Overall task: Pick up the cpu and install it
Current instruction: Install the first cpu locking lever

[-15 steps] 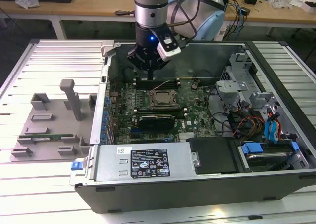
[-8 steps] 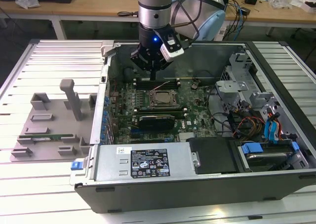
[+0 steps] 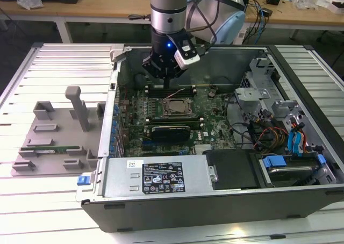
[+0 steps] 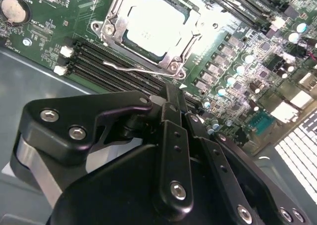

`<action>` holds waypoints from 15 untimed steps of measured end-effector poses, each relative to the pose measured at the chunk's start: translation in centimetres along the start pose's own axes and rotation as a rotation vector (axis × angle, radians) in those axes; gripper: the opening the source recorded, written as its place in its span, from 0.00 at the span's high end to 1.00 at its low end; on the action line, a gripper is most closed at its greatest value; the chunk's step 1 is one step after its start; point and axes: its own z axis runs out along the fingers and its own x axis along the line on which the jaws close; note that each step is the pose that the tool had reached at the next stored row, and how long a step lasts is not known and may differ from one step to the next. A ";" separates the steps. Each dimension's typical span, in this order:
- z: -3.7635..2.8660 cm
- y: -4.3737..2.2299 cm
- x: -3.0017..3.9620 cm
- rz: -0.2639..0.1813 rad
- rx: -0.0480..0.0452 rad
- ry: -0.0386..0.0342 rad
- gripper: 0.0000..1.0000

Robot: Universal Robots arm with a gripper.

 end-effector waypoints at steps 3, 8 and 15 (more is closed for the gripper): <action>0.78 0.00 -0.23 -0.001 -0.0010 0.0002 0.89; 1.12 -0.44 -0.22 -0.012 -0.0544 -0.0006 0.89; 2.28 -0.52 -1.40 -0.050 -0.0549 0.0015 0.89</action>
